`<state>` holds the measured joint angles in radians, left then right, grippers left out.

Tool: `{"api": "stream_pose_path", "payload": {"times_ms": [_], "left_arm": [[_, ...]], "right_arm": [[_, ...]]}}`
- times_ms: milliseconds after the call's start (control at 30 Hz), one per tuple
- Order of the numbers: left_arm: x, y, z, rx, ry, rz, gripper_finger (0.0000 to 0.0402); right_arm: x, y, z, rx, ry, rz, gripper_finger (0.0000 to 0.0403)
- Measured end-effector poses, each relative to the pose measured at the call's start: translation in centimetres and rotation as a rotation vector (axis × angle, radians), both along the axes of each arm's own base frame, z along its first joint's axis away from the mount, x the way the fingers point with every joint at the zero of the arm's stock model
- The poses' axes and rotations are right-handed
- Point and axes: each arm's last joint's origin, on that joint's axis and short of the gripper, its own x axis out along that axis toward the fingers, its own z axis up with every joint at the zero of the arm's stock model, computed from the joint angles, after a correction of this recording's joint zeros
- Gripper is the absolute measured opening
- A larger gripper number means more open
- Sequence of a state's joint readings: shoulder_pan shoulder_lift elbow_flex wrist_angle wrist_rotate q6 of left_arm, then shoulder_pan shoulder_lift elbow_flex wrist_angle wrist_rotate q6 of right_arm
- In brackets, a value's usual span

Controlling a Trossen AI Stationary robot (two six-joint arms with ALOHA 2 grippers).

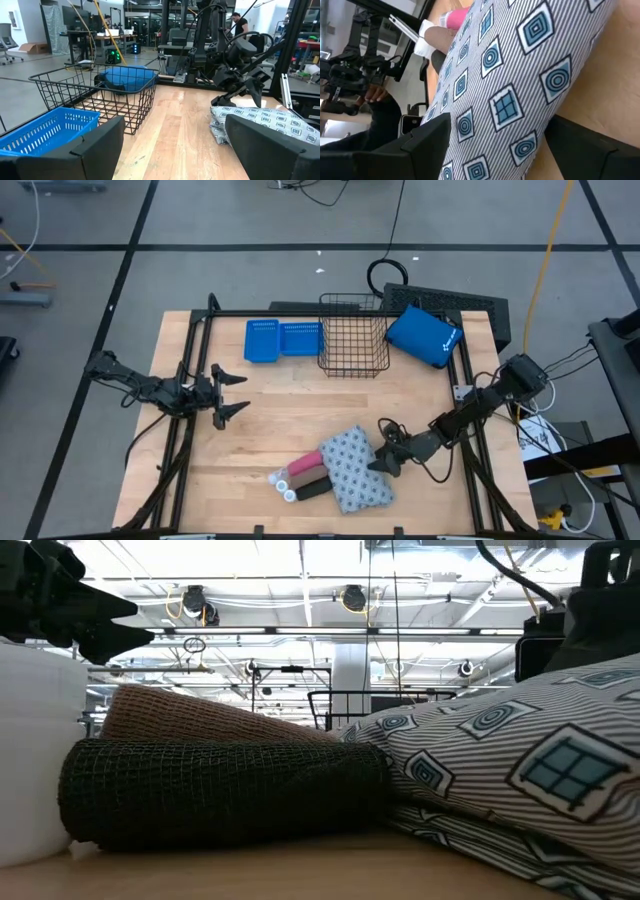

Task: Pick & Place Medicine items
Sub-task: Put the patient gown into the wire basket

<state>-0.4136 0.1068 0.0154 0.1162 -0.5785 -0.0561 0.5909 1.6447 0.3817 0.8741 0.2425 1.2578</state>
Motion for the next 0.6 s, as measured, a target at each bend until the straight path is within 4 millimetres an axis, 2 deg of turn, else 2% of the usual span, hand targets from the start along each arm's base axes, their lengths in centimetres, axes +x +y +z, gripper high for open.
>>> {"api": "stream_pose_path", "payload": {"times_ms": [300,600], "left_arm": [[0.0,0.0,0.0,0.0,0.0,0.0,0.0351],[0.0,0.0,0.0,0.0,0.0,0.001,0.0351]], "right_arm": [[0.1,-0.9,-0.7,-0.012,0.093,0.038,0.0297],[0.0,-1.7,-1.4,-0.041,0.176,0.03,0.0248]]}}
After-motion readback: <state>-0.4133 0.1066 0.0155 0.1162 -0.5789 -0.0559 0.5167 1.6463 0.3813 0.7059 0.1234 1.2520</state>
